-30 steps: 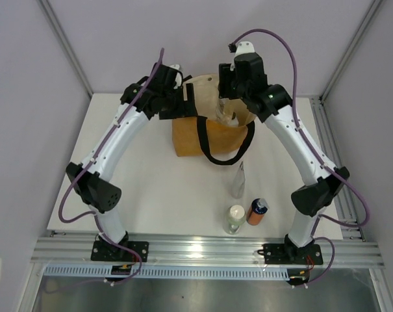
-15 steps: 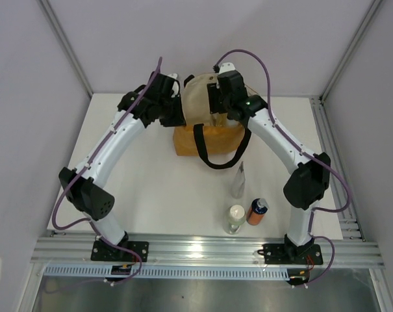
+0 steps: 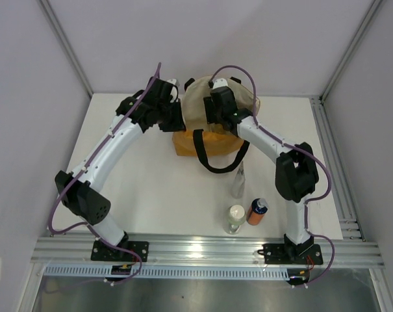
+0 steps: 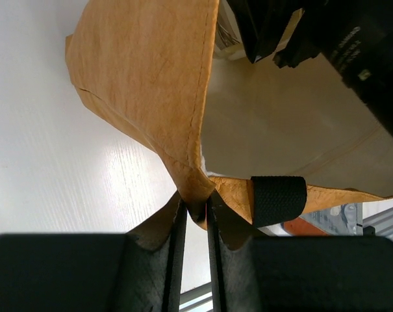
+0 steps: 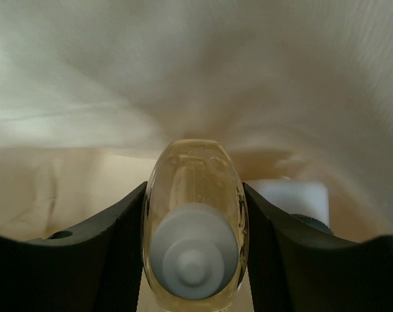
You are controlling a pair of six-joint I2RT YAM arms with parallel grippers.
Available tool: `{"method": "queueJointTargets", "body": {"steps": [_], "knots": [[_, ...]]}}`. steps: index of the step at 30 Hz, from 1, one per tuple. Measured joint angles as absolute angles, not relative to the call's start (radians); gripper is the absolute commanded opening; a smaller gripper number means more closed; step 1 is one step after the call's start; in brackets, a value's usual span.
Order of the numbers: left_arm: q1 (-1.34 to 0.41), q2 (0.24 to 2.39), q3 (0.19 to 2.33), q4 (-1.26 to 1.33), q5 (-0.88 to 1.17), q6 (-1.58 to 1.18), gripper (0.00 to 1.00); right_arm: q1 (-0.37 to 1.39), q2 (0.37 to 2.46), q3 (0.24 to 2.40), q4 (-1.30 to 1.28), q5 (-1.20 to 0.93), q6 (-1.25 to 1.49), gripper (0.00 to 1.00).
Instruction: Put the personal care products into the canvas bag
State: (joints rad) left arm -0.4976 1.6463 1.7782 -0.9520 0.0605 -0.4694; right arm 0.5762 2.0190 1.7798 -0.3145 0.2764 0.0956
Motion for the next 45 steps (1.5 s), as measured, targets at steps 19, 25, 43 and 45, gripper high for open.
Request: {"method": "queueJointTargets", "body": {"steps": [19, 25, 43, 45], "knots": [[-0.496, 1.646, 1.788, -0.967, 0.052, -0.467, 0.55, 0.547, 2.017, 1.697, -0.237, 0.317, 0.108, 0.69], [-0.493, 1.647, 1.804, -0.981, 0.046, -0.466, 0.66, 0.540, 2.017, 1.744, -0.255, 0.310, 0.115, 0.75], [-0.488, 1.647, 1.886, -1.021, 0.019, -0.461, 0.99, 0.575, 1.624, 1.970, -0.540, 0.348, 0.151, 0.78], [-0.488, 1.647, 1.886, -1.021, 0.019, -0.461, 0.99, 0.601, 1.500, 1.905, -0.571, 0.373, 0.175, 0.78]]}}
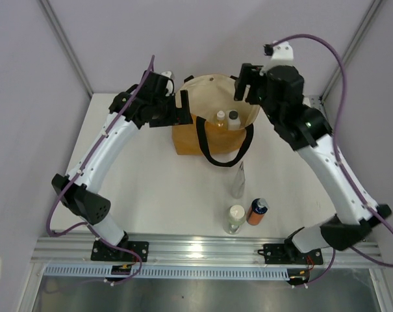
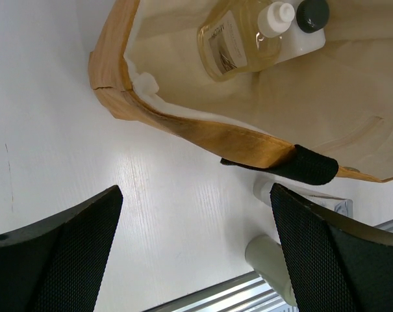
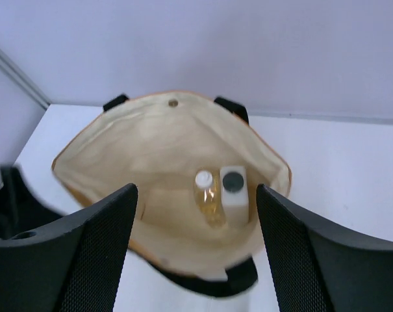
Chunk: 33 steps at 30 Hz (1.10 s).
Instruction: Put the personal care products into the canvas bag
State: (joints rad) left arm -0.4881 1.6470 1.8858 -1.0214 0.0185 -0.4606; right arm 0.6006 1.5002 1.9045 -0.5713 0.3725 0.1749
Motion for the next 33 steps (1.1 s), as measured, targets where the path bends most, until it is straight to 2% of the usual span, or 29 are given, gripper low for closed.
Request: {"method": "queueJointTargets", "body": {"steps": [5, 9, 14, 24, 33], "knots": [[-0.488, 1.646, 1.887, -1.020, 0.019, -0.461, 0.99, 0.712, 1.254, 1.713, -0.682, 0.435, 0.246, 0.79], [-0.488, 1.648, 1.906, -1.020, 0.019, -0.463, 0.99, 0.803, 1.171, 1.569, -0.778, 0.456, 0.317, 0.78], [-0.488, 1.676, 1.996, -1.019, 0.020, -0.471, 0.99, 0.826, 1.172, 1.456, -0.887, 0.456, 0.401, 0.75], [-0.488, 1.695, 2.012, -1.021, 0.019, -0.473, 0.99, 0.830, 1.192, 1.321, -0.933, 0.410, 0.481, 0.59], [-0.488, 1.695, 2.009, -1.027, 0.018, -0.472, 0.99, 0.830, 1.229, 1.214, -0.912, 0.322, 0.528, 0.56]]}}
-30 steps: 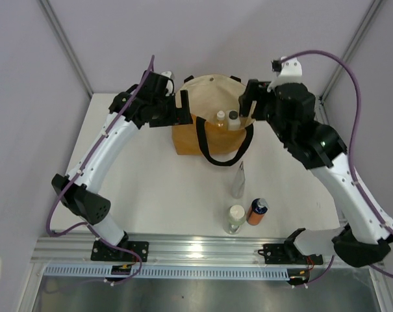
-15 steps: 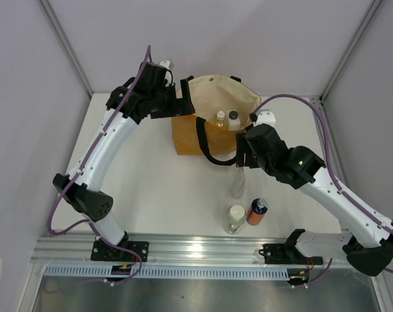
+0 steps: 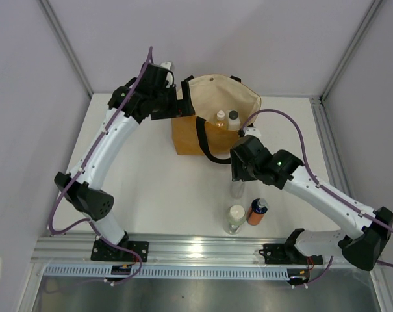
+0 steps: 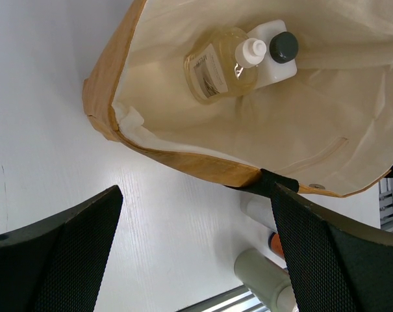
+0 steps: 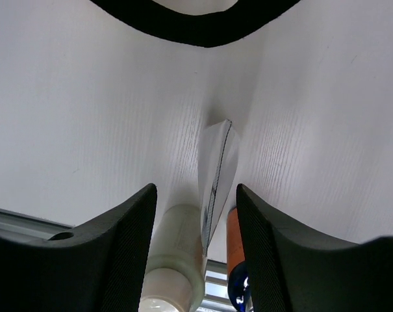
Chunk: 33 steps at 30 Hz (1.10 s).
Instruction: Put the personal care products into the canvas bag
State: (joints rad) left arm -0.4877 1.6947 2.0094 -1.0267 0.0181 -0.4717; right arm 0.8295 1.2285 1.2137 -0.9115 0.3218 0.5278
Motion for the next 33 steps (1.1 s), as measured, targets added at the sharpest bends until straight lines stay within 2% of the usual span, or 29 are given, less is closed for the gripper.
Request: {"method": "queueJointTargets", "body": {"steps": [5, 10, 13, 14, 15, 23, 33], "knots": [[-0.487, 1.695, 2.003, -1.028, 0.018, -0.472, 0.99, 0.822, 1.248, 1.201, -0.905, 0.308, 0.529, 0.46], [-0.487, 1.695, 2.002, -1.028, 0.011, -0.472, 0.99, 0.792, 1.284, 1.200, -0.910, 0.305, 0.535, 0.42], [-0.487, 1.695, 2.002, -1.028, 0.011, -0.472, 0.99, 0.778, 1.294, 1.197, -0.908, 0.305, 0.527, 0.21], [-0.487, 1.695, 2.002, -1.028, 0.011, -0.472, 0.99, 0.776, 1.294, 1.197, -0.907, 0.305, 0.524, 0.04], [-0.487, 1.695, 2.002, -1.028, 0.011, -0.472, 0.99, 0.774, 1.294, 1.197, -0.907, 0.305, 0.520, 0.00], [-0.487, 1.695, 2.002, -1.027, 0.011, -0.470, 0.99, 0.762, 1.315, 1.252, -0.961, 0.305, 0.520, 0.00], [-0.487, 1.724, 2.011, -1.026, 0.012, -0.471, 0.99, 0.765, 1.364, 1.699, -1.147, 0.355, 0.451, 0.00]]}}
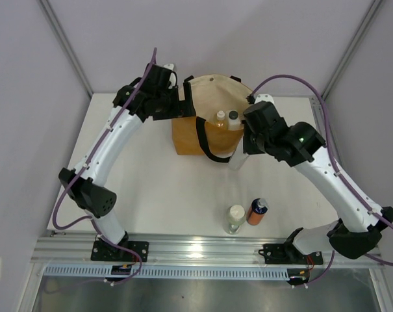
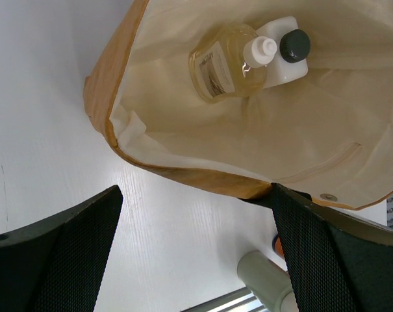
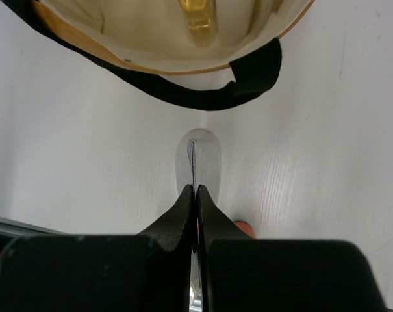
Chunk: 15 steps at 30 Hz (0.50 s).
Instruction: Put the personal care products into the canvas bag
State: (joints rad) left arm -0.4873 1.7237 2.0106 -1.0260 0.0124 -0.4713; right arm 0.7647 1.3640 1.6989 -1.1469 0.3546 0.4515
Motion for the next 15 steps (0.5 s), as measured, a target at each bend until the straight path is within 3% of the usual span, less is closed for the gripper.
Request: {"method": "queueJointTargets", "body": {"steps": [15], "knots": [[-0.487, 1.754, 2.014, -1.026, 0.013, -0.471, 0.99, 0.768, 1.410, 2.103, -1.320, 0.414, 0.381, 0.00]]}}
